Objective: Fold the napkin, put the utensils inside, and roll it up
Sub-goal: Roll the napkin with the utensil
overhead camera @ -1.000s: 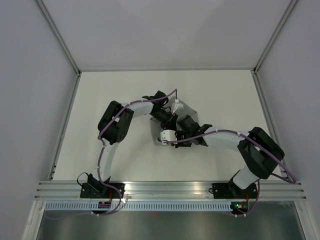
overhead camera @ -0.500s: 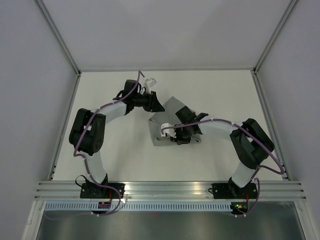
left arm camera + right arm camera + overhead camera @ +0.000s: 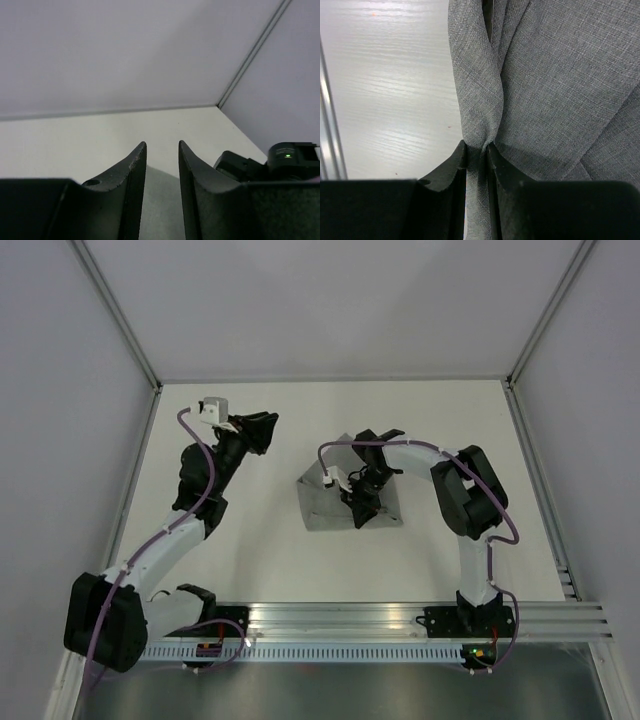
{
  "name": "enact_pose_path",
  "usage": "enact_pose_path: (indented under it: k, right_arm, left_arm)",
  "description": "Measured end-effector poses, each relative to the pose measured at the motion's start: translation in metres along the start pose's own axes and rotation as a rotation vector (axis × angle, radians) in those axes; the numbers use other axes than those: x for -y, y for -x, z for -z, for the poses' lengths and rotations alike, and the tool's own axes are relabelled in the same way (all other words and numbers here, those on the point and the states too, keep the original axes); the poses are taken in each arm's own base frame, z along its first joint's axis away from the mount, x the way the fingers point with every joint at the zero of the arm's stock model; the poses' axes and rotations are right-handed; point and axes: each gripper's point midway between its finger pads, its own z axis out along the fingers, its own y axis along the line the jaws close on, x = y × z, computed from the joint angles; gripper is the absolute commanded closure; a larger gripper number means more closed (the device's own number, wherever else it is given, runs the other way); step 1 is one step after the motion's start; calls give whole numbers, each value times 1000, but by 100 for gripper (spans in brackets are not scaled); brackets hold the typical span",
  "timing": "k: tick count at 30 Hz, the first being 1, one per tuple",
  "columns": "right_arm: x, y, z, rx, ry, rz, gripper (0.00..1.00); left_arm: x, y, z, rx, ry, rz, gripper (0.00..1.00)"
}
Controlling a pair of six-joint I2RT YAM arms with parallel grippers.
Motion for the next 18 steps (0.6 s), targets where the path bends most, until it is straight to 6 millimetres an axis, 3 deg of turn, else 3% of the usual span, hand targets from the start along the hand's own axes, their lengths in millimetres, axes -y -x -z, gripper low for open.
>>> enact_pose_path:
  k: [4,8,10,14,18]
  right_arm:
    - [-2,0,-1,2,96,-81,100]
    - [-11,-2,-4,-12,193,-172,99]
    - [-15,-2,-6,-21,233,-215,99]
    - [-20,-4,-8,-36,298,-295,99]
    - [-21,-5,-8,-49,333,-352,100]
  left_arm:
    - [43,26,11,96,-77,-103,60]
    - [97,24,28,119,-201,-247,58]
    - [112,19,35,111,-243,-313,57]
    - [135,-11,44,42,-308,-485,56]
    - [158,-67,50,-82,-397,-659,55]
